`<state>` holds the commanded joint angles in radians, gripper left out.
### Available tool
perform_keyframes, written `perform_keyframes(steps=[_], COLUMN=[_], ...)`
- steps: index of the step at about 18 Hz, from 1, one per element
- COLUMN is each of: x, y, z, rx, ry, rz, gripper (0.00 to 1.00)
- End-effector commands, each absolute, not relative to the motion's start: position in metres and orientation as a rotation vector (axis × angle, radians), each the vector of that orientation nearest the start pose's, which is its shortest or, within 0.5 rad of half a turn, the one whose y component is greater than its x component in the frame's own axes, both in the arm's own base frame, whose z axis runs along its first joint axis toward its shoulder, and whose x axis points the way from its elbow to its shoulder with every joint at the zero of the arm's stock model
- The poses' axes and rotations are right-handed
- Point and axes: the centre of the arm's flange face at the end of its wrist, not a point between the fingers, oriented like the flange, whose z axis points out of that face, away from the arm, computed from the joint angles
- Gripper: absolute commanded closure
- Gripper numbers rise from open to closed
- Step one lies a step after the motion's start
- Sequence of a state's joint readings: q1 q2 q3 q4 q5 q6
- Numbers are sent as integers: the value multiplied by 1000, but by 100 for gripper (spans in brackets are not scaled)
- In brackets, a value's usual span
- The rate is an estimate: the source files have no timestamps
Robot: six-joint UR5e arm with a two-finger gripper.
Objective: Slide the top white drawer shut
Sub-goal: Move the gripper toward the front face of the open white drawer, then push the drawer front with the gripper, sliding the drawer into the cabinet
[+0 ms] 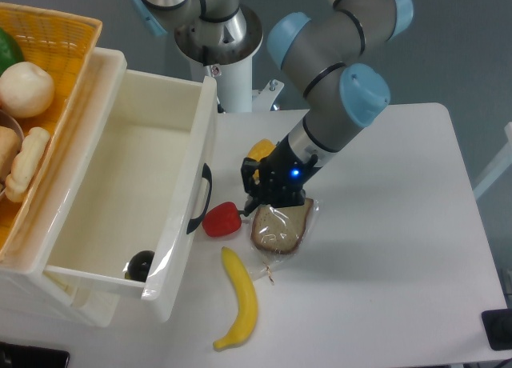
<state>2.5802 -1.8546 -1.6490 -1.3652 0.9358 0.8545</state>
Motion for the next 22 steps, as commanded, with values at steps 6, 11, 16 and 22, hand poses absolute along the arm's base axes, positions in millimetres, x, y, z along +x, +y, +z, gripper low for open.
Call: perform_keyframes(steps=[6, 11, 16, 22], x=[-366, -360, -353, -339], y=[480, 483, 484, 489], z=[338, 342, 352, 351], rx=[-2624, -2620, -2612, -2620], ry=[-265, -259, -265, -243], rz=[-711, -718, -716, -733], gripper=[97, 97, 97, 97])
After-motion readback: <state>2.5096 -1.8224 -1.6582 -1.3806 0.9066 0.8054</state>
